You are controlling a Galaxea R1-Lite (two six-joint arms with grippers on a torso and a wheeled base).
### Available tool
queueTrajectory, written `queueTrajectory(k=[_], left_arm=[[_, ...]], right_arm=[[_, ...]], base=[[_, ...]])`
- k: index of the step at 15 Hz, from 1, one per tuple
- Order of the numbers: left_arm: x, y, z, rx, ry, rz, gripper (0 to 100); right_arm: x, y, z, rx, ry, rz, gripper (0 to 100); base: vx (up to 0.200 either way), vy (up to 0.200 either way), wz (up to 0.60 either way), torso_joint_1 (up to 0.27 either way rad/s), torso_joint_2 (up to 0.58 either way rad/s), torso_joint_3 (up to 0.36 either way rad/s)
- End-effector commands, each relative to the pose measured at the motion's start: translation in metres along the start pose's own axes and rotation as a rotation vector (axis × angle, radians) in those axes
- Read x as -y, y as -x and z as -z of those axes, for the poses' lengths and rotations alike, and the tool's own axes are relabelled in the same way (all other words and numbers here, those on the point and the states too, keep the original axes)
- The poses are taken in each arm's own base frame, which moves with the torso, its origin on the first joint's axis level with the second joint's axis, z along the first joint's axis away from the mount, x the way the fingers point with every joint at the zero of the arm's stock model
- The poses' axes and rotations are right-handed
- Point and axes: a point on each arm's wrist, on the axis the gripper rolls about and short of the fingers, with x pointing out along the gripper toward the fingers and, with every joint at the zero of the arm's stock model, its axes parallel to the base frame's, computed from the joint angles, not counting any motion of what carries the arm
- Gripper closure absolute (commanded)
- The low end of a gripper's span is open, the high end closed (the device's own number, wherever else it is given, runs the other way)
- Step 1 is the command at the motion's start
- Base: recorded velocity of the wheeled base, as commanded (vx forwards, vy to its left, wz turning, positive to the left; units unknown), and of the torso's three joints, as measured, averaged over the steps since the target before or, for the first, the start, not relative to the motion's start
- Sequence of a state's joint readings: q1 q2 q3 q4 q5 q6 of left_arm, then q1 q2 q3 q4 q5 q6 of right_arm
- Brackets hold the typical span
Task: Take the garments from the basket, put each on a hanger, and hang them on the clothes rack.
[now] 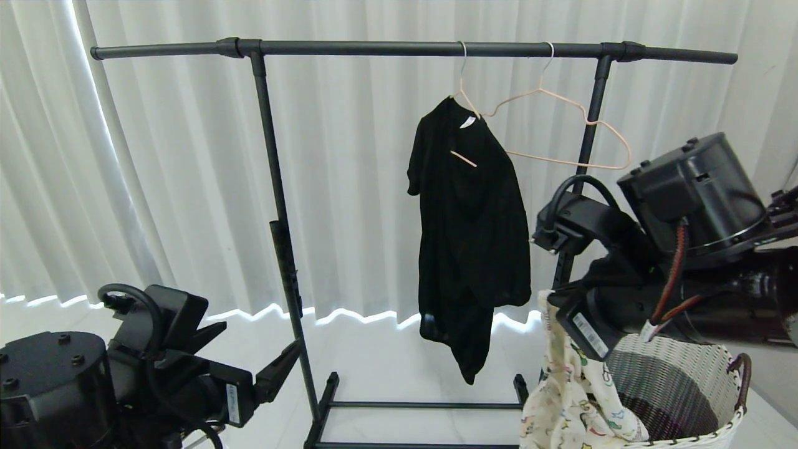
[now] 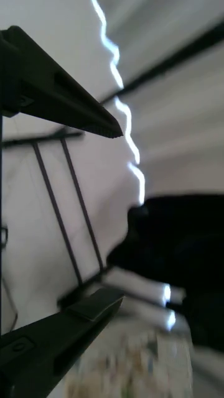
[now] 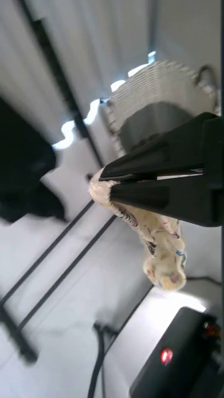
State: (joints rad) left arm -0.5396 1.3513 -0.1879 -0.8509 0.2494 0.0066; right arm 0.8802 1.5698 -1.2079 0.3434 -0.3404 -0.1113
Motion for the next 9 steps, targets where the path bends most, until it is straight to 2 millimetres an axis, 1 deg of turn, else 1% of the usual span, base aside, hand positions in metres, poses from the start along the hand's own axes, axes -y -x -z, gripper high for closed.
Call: queueTrajectory(k=[1,3,4,6,8,9], left_arm=[[0.024,0.001,-0.012,0.044,0.009,0.156,0],[0.052,0.007,-0.021,0.054,0.116,0.337,0],[0.063,0.007,-0.021,0.041,0.135,0.383,0],[0.074,0.003,-0.017,0.008,0.115,0.416,0],[0.081,-0.007,-0.005,-0.063,0.091,0.412,0],[0.083,-0.010,-0.001,-0.084,0.100,0.408,0]], right_arm=[[-0.019,-0.020,-0.015,-0.003,0.029,-0.036,100],[-0.024,-0.021,-0.025,0.025,0.025,-0.047,100],[-0.027,-0.020,-0.030,0.038,0.015,-0.055,100],[-0.038,-0.015,-0.036,0.062,-0.011,-0.084,100],[-0.046,-0.012,-0.037,0.072,-0.003,-0.106,100],[-0.048,-0.010,-0.038,0.077,-0.001,-0.113,100]], base=[[0.000,0.000,0.00,0.000,0.00,0.000],[0.000,0.000,0.00,0.000,0.00,0.000],[0.000,0.000,0.00,0.000,0.00,0.000],[0.000,0.000,0.00,0.000,0.00,0.000],[0.000,0.000,0.00,0.000,0.00,0.000],[0.000,0.000,0.00,0.000,0.00,0.000]])
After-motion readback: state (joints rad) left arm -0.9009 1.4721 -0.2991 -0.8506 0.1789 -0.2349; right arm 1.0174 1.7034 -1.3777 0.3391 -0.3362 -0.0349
